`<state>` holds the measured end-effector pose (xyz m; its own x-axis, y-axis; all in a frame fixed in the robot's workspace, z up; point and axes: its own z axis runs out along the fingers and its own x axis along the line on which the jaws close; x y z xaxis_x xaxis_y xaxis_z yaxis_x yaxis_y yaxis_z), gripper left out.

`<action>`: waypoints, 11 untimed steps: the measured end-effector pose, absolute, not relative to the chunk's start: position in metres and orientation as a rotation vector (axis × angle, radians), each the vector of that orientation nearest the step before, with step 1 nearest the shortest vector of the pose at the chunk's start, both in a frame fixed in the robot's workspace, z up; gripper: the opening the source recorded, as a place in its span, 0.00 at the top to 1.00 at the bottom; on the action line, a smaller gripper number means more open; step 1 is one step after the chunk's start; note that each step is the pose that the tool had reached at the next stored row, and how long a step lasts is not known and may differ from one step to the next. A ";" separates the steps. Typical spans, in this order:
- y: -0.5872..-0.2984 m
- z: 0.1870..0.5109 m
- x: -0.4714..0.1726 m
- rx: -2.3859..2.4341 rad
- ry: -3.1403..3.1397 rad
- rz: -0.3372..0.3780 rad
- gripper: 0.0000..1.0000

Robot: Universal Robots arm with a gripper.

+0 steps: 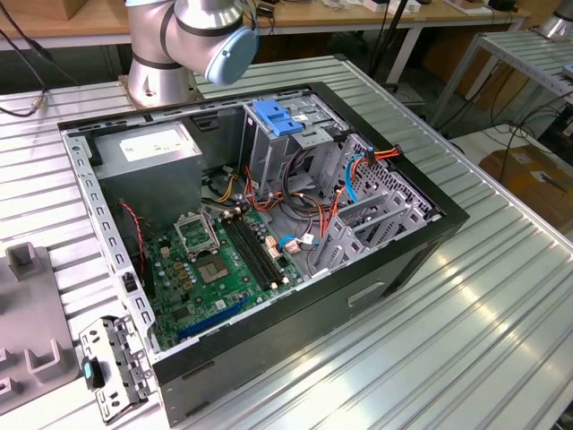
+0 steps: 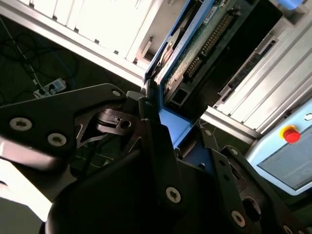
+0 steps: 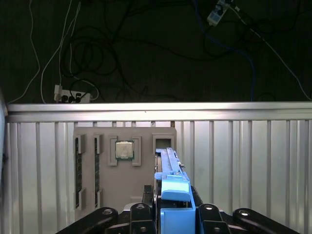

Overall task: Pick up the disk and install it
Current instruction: 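Pick up the disk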

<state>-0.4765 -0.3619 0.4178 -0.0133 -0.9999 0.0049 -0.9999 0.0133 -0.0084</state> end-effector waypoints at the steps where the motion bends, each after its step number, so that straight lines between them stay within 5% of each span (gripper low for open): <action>1: -0.362 0.418 -0.477 -2.205 2.234 -0.015 0.63; 11: -0.362 0.429 -0.477 -2.205 2.234 -0.015 0.63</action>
